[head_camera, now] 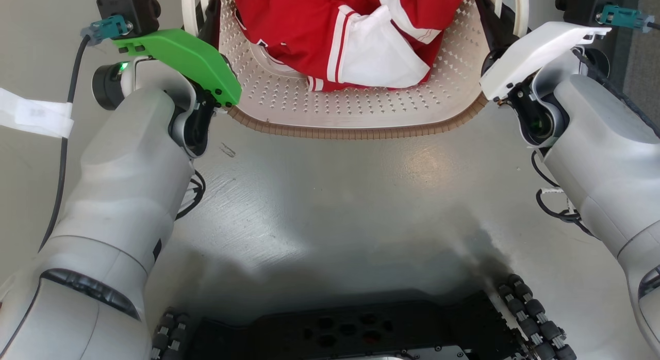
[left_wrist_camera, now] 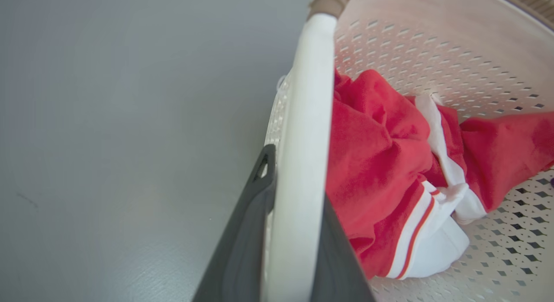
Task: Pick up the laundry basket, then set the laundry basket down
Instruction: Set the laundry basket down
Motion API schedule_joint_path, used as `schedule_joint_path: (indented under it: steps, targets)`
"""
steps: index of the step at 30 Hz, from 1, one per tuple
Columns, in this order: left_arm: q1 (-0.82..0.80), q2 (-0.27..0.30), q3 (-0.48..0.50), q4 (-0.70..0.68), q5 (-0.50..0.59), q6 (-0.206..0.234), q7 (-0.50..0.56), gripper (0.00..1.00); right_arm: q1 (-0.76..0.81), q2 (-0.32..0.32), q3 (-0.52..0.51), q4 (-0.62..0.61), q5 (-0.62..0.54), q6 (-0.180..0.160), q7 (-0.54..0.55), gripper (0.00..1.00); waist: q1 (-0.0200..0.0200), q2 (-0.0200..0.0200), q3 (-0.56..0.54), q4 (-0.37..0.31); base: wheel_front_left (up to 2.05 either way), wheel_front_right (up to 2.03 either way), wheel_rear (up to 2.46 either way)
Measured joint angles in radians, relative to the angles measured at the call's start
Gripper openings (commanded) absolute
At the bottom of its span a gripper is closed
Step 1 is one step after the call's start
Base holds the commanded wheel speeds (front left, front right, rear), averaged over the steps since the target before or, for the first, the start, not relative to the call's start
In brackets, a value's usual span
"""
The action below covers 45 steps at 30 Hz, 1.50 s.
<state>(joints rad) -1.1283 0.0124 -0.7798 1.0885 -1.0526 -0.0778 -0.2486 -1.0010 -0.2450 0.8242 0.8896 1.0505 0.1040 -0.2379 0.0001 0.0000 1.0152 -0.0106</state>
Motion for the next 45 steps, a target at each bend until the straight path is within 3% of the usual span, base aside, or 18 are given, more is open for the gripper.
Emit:
schedule_joint_path:
  steps: [3, 4, 5, 6, 7, 26, 45]
  targets:
    - [-0.001, 0.000, 0.000, 0.000, 0.000, 0.000, 0.000, 0.00, -0.001, 0.000, 0.002, 0.002, 0.007, 0.000, 0.000, 0.00, 0.0000, 0.0000, 0.002, -0.001, 0.00, 0.00, 0.00]
    - [-0.001, 0.000, 0.000, 0.000, 0.000, 0.000, 0.000, 0.20, -0.002, 0.000, 0.003, 0.002, 0.007, 0.000, -0.001, 0.06, -0.0001, 0.0000, 0.002, -0.001, 0.00, 0.00, 0.00]
    - [-0.001, -0.001, 0.002, 0.000, 0.000, 0.000, 0.000, 0.36, -0.004, 0.001, 0.002, 0.002, 0.011, 0.000, -0.003, 0.22, -0.0001, 0.0000, 0.002, -0.001, 0.00, 0.00, 0.00]
    - [-0.001, 0.000, 0.005, 0.000, 0.000, 0.000, 0.000, 0.76, -0.006, 0.001, 0.002, 0.003, 0.017, 0.000, -0.005, 0.40, -0.0001, 0.0000, 0.003, -0.001, 0.00, 0.00, 0.00]
    - [-0.003, 0.002, 0.009, 0.001, 0.000, 0.005, 0.000, 1.00, -0.008, 0.000, 0.002, 0.003, 0.017, 0.012, -0.006, 1.00, -0.0001, 0.0000, 0.003, -0.001, 0.00, 0.00, 0.00]
    - [-0.008, 0.006, 0.020, 0.021, 0.011, 0.007, -0.001, 1.00, -0.018, 0.013, 0.007, 0.032, 0.035, 0.020, -0.012, 1.00, -0.0001, 0.0000, -0.033, -0.004, 0.00, 0.00, 0.00]
    - [0.080, 0.008, 0.063, -0.013, 0.076, -0.020, -0.003, 1.00, 0.055, 0.025, -0.035, 0.001, 0.026, 0.020, -0.012, 1.00, -0.0001, 0.0000, -0.208, -0.016, 0.00, 0.00, 0.00]
